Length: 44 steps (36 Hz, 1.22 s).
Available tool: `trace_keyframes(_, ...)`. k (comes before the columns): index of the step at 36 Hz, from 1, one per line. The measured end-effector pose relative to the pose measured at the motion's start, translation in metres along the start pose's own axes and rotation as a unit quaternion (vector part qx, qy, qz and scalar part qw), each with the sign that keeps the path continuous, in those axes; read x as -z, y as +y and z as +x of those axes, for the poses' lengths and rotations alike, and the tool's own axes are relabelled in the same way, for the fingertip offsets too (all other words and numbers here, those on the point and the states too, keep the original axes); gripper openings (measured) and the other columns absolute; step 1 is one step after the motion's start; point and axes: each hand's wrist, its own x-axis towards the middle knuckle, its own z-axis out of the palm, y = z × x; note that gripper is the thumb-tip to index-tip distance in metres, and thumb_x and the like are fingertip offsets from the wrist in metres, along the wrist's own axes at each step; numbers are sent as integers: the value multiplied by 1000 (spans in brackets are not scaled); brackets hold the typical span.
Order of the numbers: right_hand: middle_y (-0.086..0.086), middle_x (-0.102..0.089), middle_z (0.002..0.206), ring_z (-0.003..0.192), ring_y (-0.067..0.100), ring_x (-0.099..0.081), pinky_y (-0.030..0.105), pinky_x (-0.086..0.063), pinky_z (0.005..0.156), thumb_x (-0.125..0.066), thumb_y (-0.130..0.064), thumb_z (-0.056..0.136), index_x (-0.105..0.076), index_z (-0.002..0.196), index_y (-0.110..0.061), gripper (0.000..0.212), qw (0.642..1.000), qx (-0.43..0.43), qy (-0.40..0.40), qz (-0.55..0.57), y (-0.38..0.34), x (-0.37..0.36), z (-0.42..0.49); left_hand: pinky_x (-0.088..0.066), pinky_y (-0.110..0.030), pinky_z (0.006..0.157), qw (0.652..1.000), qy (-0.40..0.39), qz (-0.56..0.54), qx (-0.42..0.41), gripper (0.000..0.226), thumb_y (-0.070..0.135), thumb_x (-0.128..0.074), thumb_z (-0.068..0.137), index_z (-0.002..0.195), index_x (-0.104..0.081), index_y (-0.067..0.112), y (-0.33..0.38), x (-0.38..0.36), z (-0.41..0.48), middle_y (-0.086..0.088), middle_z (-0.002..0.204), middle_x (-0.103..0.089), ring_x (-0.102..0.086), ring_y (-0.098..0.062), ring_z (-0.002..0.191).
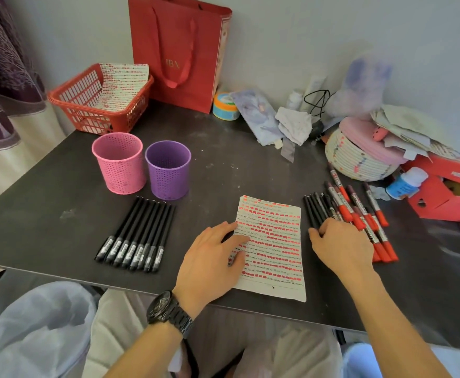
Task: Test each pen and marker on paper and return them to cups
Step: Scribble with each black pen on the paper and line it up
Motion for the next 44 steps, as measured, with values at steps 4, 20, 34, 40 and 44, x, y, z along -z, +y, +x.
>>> trace_keyframes(4,-2,-60,73,63,16,-55,27,-33,51,-57,-42,98,-62,85,-18,27,1000,3,1,27,1,-4,2,-22,-36,125,1000,-4,2,2,40,43,-45,101,141,-54,41,1,1,0,17,158,-37,-28,-7,149)
trace_keyframes(20,9,-72,76,59,16,-64,24,-55,55,-57,-11,95,-70,71,-23,30,654,-49,-118,746,-24,9,-71,-5,-25,122,1000,-10,26,1,42,47,-39,102,142,-52,42,1,0,-1,19,158,-35,-24,-4,150)
trace_keyframes(34,-7,-77,86,71,7,-70,16,-52,59,-77,-9,87,-73,86,-37,28,745,29,-42,665,-45,-23,-110,-35,-41,119,999,34,-1,-23,35,37,-55,96,129,-65,30,0,-3,-4,10,149,-49,-40,-13,142)
trace_keyframes(40,-5,-79,86,77,17,-74,20,-55,63,-81,-33,85,-78,90,-40,10,746,47,-58,662,-41,-23,-108,-41,-27,105,991,75,-60,-90,38,43,-40,104,129,-62,26,9,10,-10,13,138,-55,-49,-5,129)
trace_keyframes(44,-2,-79,92,84,24,-74,34,-61,75,-78,-47,79,-79,96,-38,19,729,73,-58,678,-38,-24,-109,-44,-28,96,980,77,6,-183,47,54,-45,101,126,-66,20,17,8,-17,7,126,-64,-58,-12,117)
